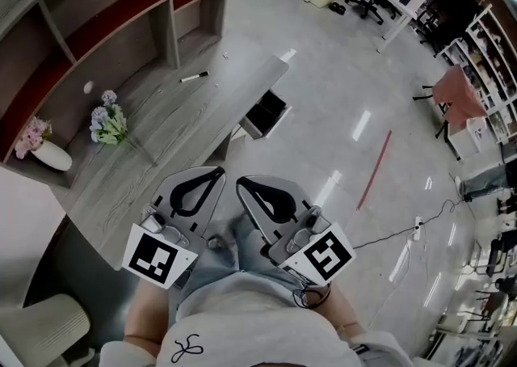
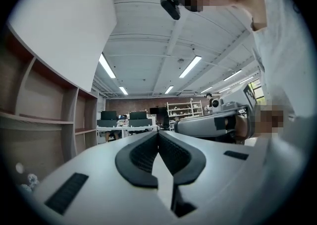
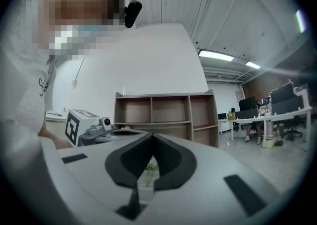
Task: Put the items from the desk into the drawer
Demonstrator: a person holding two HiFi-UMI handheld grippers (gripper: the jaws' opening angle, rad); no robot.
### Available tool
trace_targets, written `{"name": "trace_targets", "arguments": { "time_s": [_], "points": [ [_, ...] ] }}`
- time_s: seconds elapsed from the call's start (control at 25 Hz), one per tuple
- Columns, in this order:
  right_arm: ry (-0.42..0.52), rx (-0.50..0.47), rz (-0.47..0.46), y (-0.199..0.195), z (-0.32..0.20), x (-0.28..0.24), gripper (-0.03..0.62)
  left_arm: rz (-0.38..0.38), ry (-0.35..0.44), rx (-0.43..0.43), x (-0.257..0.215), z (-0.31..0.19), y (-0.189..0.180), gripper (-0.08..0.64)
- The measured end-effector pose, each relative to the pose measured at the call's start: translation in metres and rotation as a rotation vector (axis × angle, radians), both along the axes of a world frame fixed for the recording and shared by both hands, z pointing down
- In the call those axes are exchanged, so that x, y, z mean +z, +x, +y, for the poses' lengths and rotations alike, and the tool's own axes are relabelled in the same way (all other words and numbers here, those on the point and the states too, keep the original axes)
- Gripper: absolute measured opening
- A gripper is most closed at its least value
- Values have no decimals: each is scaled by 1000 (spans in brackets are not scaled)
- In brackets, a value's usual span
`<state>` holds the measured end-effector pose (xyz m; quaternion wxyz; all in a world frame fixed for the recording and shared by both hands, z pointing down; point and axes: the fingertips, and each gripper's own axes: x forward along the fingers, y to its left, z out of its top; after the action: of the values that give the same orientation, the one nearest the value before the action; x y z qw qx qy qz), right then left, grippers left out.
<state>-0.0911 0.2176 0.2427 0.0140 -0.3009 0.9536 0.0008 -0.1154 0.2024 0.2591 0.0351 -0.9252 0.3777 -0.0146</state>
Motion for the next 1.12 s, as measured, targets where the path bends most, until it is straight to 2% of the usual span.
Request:
{"name": "trace_targets", "arguments": {
  "time_s": [0.16,0.44,0.76,1.12],
  "points": [
    [-8,-8,-6,4,-27,2,8,-2,2,-8,1,-24,4,9],
    [15,-71,-13,7,-89,-5,8,18,-8,-71,-4,-84,5,10],
    [32,-110,-18,32,-165,-12,8,12,25,-102,-13,-160,32,9],
    [41,-142,-38,67,-218,-12,8,3,56,-131,-20,-215,70,9]
  ]
}}
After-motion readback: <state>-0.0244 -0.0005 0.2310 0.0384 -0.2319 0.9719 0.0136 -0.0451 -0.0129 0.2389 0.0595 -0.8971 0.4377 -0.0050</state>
